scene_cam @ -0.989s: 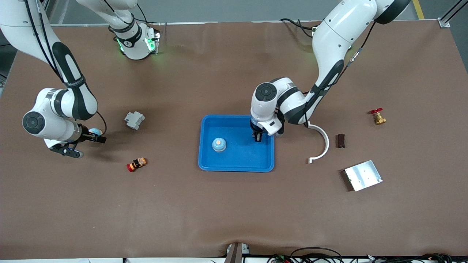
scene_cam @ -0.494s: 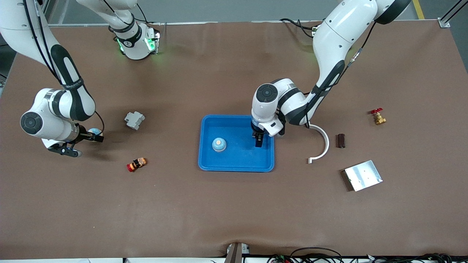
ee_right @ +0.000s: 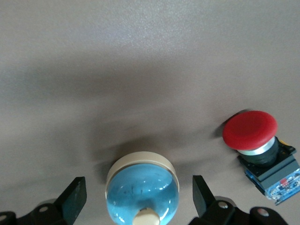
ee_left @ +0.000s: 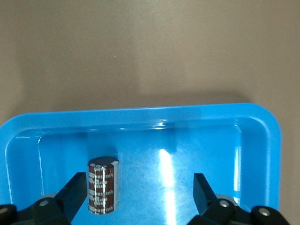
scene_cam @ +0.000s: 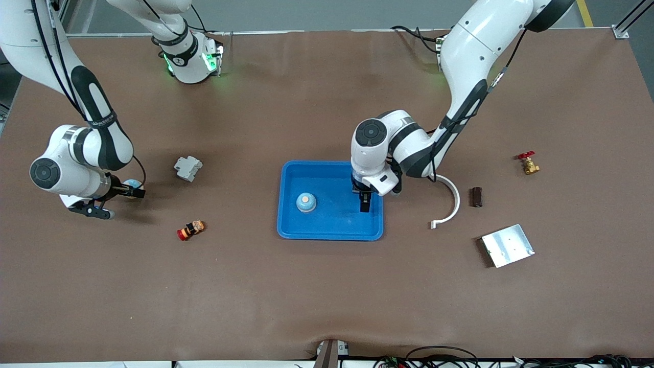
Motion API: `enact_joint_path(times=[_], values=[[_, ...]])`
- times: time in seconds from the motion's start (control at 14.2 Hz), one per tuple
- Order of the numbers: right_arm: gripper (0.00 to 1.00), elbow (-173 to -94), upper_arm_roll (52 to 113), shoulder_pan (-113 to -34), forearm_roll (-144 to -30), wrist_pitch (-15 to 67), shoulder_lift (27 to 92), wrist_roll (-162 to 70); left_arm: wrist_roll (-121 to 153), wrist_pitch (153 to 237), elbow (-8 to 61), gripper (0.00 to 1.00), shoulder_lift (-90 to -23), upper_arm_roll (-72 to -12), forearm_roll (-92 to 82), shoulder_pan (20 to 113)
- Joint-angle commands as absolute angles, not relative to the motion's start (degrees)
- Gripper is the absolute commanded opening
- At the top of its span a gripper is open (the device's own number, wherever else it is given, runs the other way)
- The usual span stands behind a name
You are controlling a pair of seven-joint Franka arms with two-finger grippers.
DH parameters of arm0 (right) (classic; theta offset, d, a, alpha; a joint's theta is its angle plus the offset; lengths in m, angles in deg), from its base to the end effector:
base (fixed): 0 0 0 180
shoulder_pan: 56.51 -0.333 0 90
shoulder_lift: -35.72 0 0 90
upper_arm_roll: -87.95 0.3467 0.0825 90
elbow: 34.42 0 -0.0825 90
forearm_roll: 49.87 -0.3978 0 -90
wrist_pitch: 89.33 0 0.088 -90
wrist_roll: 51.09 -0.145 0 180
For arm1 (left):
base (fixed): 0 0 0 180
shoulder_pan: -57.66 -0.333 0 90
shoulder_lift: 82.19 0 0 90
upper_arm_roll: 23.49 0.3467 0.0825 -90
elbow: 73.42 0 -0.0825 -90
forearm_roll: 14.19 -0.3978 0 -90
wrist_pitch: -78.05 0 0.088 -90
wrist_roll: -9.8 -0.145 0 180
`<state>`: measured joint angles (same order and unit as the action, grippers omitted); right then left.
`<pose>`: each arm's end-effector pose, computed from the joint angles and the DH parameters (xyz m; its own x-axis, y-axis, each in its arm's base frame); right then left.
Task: Place electrolytic capacitor and blue bell in tray
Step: 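Release the capacitor with the left gripper while the right gripper grasps the bell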
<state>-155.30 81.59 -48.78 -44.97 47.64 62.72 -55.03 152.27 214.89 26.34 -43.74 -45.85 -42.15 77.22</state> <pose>0.5535 -0.1442 0.1542 0.9524 -0.2428 -0.1841 -0.2258 -0.9681 0.1086 0.5457 -0.4389 0.1936 0.0836 0.9959 0.0361 0.9904 -0.0870 0.1075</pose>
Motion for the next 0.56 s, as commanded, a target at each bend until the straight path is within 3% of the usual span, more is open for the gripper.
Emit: enact_joint_path(times=[0.0, 0.14, 0.49], values=[[1.00, -155.71, 82.32, -47.55, -44.16, 48.39, 62.97, -54.34, 148.34, 212.18, 26.51, 1.00, -44.83, -46.60, -42.58, 76.47], [0.95, -155.71, 82.32, -47.46, -44.25, 48.31, 62.97, -54.34, 141.67, 211.56, 26.78, 1.00, -46.06, -46.69, -40.92, 75.59], [0.32, -155.71, 82.32, -47.55, -44.42, 47.78, 62.88, -54.43, 119.44, 207.25, 27.13, 1.00, -49.13, -47.13, -35.56, 72.43]])
